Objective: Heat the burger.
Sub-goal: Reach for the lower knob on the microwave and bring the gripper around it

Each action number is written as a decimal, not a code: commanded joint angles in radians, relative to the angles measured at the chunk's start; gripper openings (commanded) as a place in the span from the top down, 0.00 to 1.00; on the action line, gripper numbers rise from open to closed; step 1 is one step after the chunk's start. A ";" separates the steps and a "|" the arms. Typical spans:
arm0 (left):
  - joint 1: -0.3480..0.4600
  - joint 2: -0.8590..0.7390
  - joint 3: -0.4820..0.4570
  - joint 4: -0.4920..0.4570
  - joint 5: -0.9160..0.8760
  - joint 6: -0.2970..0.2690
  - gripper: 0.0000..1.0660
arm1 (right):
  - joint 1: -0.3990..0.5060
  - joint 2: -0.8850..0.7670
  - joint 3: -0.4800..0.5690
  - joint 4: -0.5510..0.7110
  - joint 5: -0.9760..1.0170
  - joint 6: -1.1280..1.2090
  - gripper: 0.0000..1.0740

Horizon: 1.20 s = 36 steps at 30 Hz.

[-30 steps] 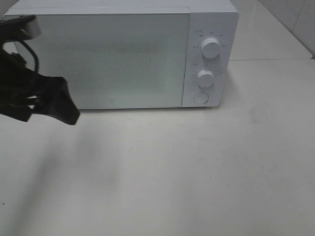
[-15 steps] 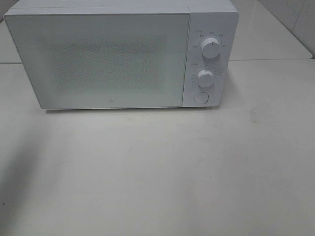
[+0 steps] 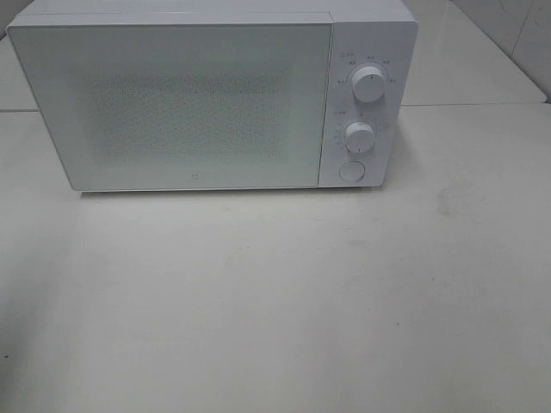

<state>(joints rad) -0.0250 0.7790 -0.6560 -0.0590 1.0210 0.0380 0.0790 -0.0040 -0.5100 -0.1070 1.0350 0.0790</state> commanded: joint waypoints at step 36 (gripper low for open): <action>0.066 -0.714 0.158 0.042 0.008 -0.001 0.08 | -0.008 -0.026 0.004 -0.005 -0.003 0.006 0.30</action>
<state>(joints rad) 0.0390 0.1060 -0.5000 -0.0180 1.0320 0.0380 0.0790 -0.0040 -0.5100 -0.1070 1.0350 0.0790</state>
